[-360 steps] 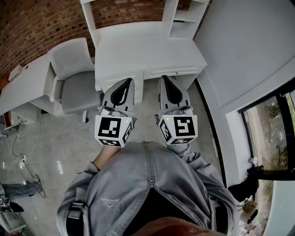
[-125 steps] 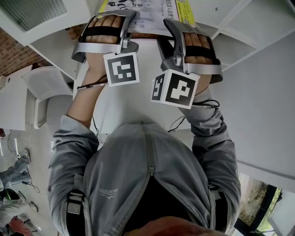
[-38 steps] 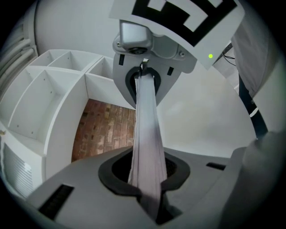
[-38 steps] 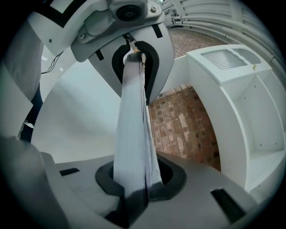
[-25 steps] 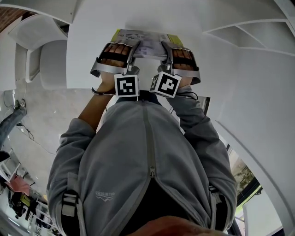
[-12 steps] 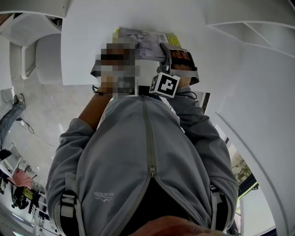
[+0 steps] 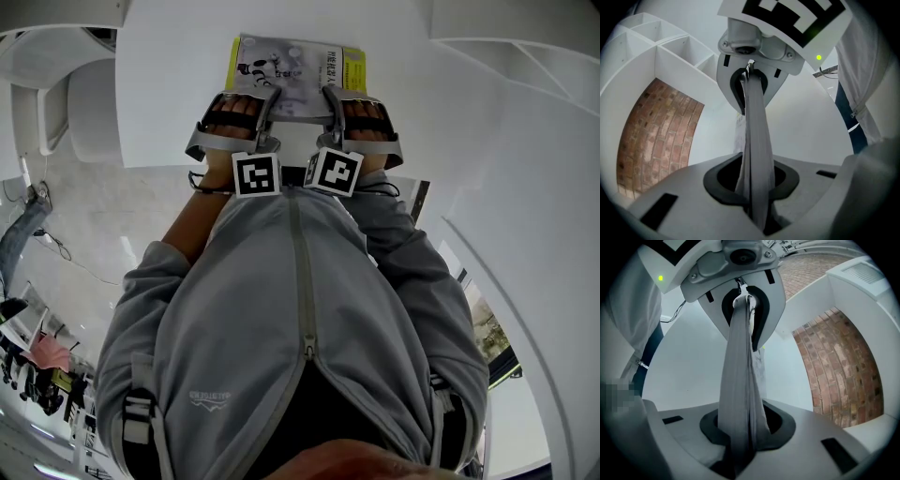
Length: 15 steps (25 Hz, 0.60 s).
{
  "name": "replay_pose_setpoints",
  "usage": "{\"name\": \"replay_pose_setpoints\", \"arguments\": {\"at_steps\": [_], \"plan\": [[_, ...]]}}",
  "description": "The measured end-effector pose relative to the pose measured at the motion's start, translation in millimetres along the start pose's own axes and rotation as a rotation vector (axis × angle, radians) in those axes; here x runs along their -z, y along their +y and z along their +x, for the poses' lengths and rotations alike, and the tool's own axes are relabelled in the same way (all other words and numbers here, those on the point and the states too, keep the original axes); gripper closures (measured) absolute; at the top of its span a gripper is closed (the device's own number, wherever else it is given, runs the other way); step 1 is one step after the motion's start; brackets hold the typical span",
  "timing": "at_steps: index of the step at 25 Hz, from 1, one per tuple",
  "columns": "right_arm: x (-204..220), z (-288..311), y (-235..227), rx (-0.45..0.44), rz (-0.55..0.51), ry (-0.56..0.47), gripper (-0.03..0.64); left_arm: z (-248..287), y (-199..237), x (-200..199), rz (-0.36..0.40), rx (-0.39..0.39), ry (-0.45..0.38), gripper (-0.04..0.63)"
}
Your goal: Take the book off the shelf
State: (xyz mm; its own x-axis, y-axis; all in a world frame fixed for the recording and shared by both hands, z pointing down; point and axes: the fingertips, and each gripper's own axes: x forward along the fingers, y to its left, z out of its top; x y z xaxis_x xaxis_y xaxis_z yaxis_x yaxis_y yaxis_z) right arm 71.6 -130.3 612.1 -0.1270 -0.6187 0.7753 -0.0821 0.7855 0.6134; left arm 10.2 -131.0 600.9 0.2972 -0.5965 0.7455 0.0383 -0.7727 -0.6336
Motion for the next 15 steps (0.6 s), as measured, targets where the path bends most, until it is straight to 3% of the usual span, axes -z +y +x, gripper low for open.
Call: {"name": "replay_pose_setpoints", "arguments": {"at_steps": [15], "plan": [[2.8, 17.5, 36.8, -0.075, -0.021, 0.02, 0.492, 20.6, -36.3, 6.6, -0.053, 0.106, 0.011, 0.488]]}}
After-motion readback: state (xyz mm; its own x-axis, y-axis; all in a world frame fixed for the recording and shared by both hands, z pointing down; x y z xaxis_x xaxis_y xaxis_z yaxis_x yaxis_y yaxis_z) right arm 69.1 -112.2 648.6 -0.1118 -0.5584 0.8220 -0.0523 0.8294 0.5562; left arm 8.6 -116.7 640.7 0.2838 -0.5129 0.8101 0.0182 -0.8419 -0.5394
